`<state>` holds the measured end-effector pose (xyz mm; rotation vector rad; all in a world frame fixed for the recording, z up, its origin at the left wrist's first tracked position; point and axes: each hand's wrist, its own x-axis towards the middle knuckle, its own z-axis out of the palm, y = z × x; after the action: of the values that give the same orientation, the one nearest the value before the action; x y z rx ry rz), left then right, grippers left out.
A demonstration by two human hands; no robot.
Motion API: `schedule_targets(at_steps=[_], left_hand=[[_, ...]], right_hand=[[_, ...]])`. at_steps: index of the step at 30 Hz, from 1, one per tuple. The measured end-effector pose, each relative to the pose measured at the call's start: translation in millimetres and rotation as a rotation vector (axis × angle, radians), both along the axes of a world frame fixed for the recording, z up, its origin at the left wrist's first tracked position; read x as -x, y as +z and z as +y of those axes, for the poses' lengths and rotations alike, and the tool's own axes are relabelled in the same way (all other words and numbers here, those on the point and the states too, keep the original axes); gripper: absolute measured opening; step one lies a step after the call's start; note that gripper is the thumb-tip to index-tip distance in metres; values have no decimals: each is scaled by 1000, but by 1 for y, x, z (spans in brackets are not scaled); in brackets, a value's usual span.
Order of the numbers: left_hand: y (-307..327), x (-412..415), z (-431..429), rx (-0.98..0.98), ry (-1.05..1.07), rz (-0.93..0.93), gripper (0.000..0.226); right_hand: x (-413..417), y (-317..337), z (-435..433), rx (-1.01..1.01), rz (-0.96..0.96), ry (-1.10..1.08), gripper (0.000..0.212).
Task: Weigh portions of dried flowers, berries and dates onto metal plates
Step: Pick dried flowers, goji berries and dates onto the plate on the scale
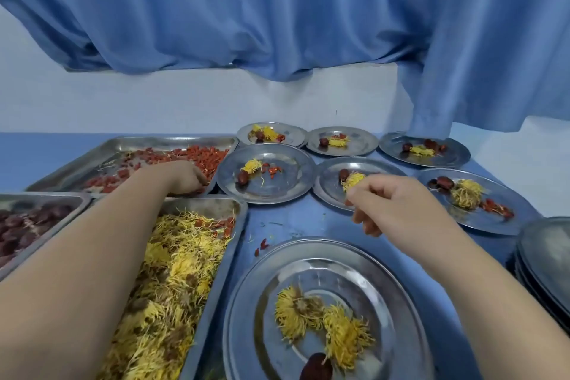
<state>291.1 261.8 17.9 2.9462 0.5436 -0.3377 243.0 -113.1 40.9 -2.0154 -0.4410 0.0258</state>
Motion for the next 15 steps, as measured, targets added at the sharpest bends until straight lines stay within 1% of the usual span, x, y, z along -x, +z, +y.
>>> schedule_targets(at_steps=[3, 8, 10, 13, 15], left_hand=[[6, -5, -7, 14, 5, 70, 34], [12, -9, -18, -25, 72, 67, 24], [11, -8, -18, -46, 75, 95, 26], [10, -8, -13, -22, 66, 119, 35], [10, -9, -11, -19, 55, 130, 36]], right_hand=[[0, 2, -3, 14, -9, -16, 26], [0, 2, -3, 27, -13, -13, 27], [-1, 1, -3, 26, -12, -11, 24], [-2, 0, -4, 46, -26, -4, 23], [-3, 1, -5, 69, -48, -2, 23]])
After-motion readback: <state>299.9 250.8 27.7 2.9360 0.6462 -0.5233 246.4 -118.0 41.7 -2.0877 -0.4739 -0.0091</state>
